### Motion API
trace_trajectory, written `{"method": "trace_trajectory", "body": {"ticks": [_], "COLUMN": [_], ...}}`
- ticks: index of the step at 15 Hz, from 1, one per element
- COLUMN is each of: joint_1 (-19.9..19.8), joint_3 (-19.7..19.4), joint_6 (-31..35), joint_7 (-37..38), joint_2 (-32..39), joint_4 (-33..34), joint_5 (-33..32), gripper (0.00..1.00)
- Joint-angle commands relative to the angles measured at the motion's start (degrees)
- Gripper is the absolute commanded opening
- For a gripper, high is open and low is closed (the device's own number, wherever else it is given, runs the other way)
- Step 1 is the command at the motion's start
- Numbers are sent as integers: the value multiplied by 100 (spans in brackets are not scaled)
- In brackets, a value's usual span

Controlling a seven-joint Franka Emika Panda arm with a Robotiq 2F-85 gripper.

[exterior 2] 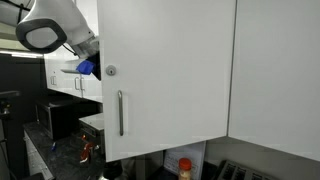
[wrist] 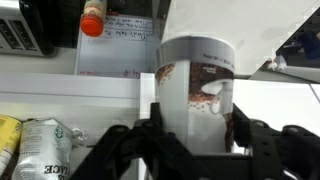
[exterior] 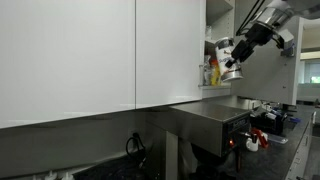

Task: Open the right door on the third upper cabinet from the left, remove the container of sugar from the cabinet and place it on top of the coffeemaker

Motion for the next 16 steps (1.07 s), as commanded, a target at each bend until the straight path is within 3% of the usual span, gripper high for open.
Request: {"method": "trace_trajectory", "body": {"ticks": [1,9,16], "joint_1": [171,559,721], "joint_3": [-49,-84,53], "joint_6": [-146,-447,-40], "joint_7": [-340,-796,-934], "joint_2": [30,243,594], "joint_4": [-5,-40,-45], "joint_5": [145,267,358], "gripper": [41,41,41]}}
